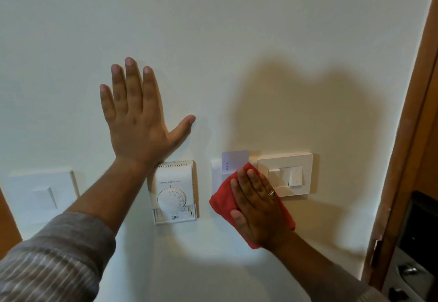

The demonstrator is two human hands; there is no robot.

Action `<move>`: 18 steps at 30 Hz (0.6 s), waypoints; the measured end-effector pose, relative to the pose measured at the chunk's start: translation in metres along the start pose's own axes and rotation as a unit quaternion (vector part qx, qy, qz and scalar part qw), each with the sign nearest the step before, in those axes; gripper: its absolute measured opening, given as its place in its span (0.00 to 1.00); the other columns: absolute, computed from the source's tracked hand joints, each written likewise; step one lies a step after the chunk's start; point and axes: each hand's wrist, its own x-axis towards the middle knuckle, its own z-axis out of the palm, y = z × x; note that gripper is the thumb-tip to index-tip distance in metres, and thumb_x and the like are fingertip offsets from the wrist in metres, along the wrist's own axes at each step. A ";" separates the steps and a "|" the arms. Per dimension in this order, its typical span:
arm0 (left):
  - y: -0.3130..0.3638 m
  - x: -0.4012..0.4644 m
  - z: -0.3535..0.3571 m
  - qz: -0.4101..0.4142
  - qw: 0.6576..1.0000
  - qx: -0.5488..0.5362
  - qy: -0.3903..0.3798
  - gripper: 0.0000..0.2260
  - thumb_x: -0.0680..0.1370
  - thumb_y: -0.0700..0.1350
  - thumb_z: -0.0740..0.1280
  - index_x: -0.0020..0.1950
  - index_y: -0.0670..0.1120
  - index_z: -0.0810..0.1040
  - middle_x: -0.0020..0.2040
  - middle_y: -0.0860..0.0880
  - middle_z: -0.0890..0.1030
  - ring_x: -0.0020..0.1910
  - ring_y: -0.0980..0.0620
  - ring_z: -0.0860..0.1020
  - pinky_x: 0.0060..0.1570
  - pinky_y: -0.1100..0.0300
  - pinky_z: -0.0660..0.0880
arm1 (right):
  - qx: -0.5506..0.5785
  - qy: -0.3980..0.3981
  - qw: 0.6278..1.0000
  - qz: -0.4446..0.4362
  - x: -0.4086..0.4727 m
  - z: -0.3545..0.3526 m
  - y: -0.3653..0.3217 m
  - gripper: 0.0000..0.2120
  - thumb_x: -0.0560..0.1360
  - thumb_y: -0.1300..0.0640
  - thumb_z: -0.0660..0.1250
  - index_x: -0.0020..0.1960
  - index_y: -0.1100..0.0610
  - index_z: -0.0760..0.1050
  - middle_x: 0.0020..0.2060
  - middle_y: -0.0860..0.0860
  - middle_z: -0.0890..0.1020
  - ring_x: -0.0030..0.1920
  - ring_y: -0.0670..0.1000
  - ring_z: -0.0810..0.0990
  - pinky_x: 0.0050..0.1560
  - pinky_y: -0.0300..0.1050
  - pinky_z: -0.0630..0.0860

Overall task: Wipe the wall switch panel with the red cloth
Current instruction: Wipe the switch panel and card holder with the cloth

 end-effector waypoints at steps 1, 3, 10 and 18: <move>-0.001 0.000 0.001 0.000 1.000 0.002 0.003 0.49 0.76 0.74 0.56 0.82 0.39 0.52 0.82 0.32 0.55 0.81 0.31 0.54 0.77 0.34 0.49 | 0.038 0.009 0.999 0.026 0.003 -0.002 -0.006 0.26 0.84 0.49 0.50 0.78 0.61 0.55 0.79 0.56 0.55 0.79 0.58 0.54 0.78 0.55 0.53; -0.002 -0.001 0.003 0.001 1.000 0.004 0.009 0.48 0.76 0.74 0.57 0.82 0.39 0.52 0.81 0.32 0.56 0.80 0.30 0.55 0.77 0.34 0.50 | 0.085 0.038 0.991 0.096 0.010 -0.009 -0.014 0.22 0.83 0.56 0.53 0.75 0.65 0.61 0.75 0.61 0.63 0.77 0.60 0.58 0.75 0.58 0.61; -0.002 -0.001 0.003 0.003 1.000 -0.003 0.005 0.48 0.76 0.73 0.57 0.82 0.39 0.53 0.82 0.33 0.56 0.80 0.31 0.55 0.77 0.34 0.50 | -0.052 0.108 0.963 0.240 0.023 -0.032 -0.012 0.30 0.79 0.45 0.63 0.66 0.70 0.73 0.63 0.66 0.78 0.63 0.65 0.75 0.60 0.59 0.74; -0.003 -0.007 -0.019 -0.012 0.995 -0.053 -0.089 0.47 0.77 0.72 0.56 0.82 0.39 0.51 0.82 0.32 0.52 0.81 0.30 0.51 0.78 0.34 0.47 | 0.140 0.013 0.896 0.421 0.031 -0.055 -0.022 0.17 0.72 0.43 0.73 0.46 0.57 0.77 0.48 0.52 0.78 0.49 0.56 0.74 0.46 0.50 0.74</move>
